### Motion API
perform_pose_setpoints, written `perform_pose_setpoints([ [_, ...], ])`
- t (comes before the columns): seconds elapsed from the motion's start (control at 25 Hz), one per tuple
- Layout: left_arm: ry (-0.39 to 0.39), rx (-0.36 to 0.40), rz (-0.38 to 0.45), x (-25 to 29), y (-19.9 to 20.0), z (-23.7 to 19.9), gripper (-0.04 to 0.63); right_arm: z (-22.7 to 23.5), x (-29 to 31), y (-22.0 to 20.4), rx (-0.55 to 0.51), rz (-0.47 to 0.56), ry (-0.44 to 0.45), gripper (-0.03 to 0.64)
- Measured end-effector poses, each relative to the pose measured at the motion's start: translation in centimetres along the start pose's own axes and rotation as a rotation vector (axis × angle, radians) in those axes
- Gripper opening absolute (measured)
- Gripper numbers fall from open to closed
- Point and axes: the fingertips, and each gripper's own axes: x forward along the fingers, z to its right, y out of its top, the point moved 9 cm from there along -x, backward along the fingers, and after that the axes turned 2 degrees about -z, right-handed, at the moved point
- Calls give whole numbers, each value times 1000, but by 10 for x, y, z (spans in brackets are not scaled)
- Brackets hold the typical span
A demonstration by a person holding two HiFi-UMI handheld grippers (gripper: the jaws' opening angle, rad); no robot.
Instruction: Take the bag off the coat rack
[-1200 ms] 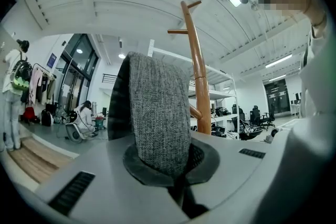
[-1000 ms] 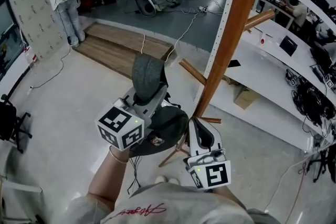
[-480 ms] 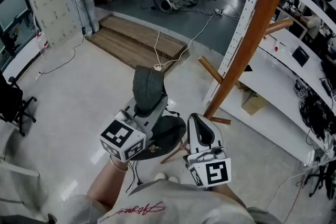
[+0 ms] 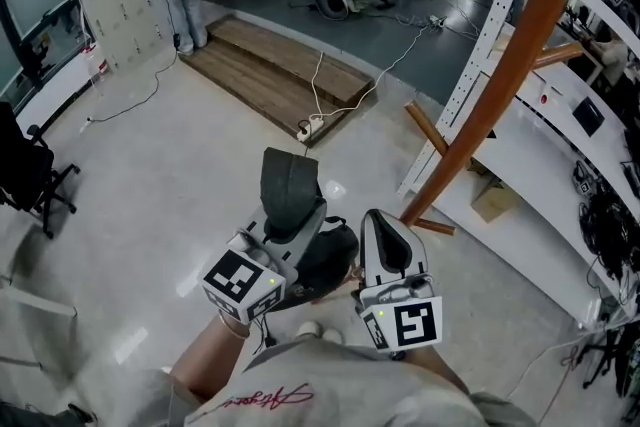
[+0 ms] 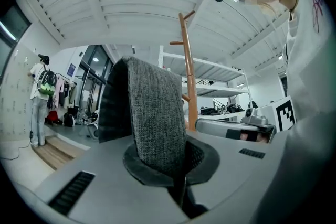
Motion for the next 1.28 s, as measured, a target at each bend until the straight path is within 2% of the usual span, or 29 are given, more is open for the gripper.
perform_pose_setpoints([
  [0.6, 42, -44, -18, -19, -38, 20, 17, -5, -2, -5, 11, -21, 9, 17],
  [1.28, 58, -54, -5, -23, -34, 20, 17, -11, -2, -5, -4, -33, 17, 17],
])
